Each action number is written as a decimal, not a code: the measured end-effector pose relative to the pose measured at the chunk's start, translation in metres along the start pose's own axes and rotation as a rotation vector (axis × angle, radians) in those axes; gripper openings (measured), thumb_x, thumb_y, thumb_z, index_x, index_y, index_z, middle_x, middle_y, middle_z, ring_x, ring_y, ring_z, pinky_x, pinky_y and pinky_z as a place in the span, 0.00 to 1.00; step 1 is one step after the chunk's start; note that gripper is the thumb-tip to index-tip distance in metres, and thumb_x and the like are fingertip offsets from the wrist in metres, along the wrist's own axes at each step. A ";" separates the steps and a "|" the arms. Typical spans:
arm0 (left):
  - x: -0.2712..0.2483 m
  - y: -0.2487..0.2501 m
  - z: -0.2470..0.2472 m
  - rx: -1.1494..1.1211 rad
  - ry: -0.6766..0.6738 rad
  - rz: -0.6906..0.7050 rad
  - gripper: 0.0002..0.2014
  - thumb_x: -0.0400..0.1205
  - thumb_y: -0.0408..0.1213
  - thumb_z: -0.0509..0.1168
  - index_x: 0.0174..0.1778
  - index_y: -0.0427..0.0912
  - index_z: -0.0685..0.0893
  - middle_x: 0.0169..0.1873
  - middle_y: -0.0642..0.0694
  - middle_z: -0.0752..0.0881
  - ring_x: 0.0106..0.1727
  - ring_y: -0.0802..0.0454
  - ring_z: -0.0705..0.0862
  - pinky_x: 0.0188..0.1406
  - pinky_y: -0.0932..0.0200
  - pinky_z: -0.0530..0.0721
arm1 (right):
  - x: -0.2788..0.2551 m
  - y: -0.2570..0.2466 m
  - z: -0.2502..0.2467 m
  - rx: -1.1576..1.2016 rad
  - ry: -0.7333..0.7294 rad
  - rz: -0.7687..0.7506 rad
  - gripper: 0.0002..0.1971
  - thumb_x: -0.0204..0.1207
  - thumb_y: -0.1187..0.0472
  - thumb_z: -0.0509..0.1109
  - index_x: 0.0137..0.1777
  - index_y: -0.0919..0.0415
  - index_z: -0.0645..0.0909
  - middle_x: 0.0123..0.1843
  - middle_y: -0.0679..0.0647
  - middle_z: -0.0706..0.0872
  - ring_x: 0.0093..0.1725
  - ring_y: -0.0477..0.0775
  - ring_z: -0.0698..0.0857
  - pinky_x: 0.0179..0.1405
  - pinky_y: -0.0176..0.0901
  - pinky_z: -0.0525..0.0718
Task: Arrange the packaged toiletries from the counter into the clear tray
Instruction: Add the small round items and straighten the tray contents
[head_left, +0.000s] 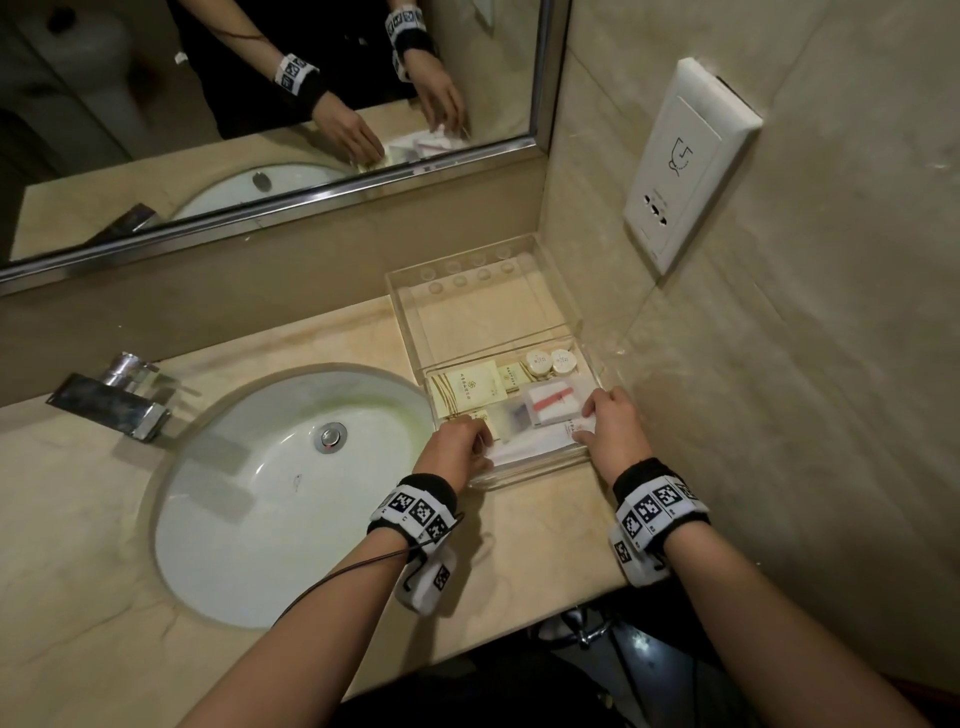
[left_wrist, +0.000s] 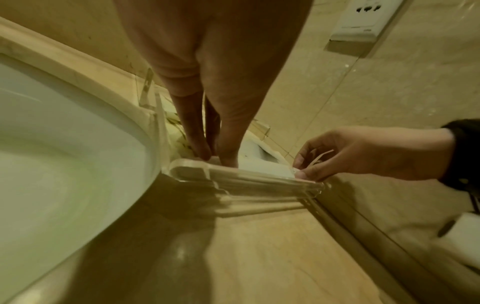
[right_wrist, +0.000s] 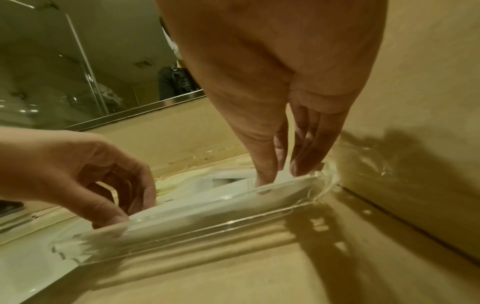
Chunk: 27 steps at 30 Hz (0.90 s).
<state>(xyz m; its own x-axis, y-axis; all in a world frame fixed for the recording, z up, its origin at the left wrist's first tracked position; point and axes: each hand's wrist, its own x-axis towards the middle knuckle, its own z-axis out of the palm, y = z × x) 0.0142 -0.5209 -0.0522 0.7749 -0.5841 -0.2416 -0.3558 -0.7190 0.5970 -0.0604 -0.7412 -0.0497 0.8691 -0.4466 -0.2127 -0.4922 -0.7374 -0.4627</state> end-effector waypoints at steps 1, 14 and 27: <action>0.000 0.001 0.000 -0.007 -0.002 -0.007 0.11 0.70 0.31 0.76 0.45 0.41 0.85 0.41 0.47 0.83 0.42 0.48 0.81 0.46 0.57 0.82 | 0.001 0.000 0.000 -0.007 -0.008 0.006 0.12 0.69 0.65 0.79 0.49 0.60 0.79 0.54 0.56 0.79 0.52 0.58 0.82 0.56 0.54 0.84; 0.002 0.020 0.008 0.253 0.035 0.238 0.23 0.85 0.39 0.60 0.77 0.49 0.70 0.76 0.46 0.71 0.75 0.45 0.68 0.70 0.51 0.76 | 0.000 -0.026 0.005 -0.166 -0.167 -0.303 0.25 0.85 0.51 0.60 0.82 0.49 0.65 0.85 0.52 0.64 0.82 0.56 0.65 0.79 0.51 0.66; 0.029 0.038 0.012 0.197 0.049 0.126 0.25 0.77 0.28 0.66 0.72 0.41 0.73 0.67 0.44 0.80 0.64 0.45 0.71 0.65 0.51 0.75 | 0.017 -0.013 0.010 -0.064 -0.093 -0.232 0.26 0.78 0.43 0.65 0.76 0.46 0.70 0.77 0.48 0.76 0.74 0.58 0.74 0.76 0.62 0.71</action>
<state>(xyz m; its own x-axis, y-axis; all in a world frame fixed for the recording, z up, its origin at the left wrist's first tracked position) 0.0169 -0.5696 -0.0460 0.7409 -0.6580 -0.1345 -0.5424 -0.7044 0.4578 -0.0390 -0.7341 -0.0554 0.9586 -0.2154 -0.1865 -0.2785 -0.8465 -0.4538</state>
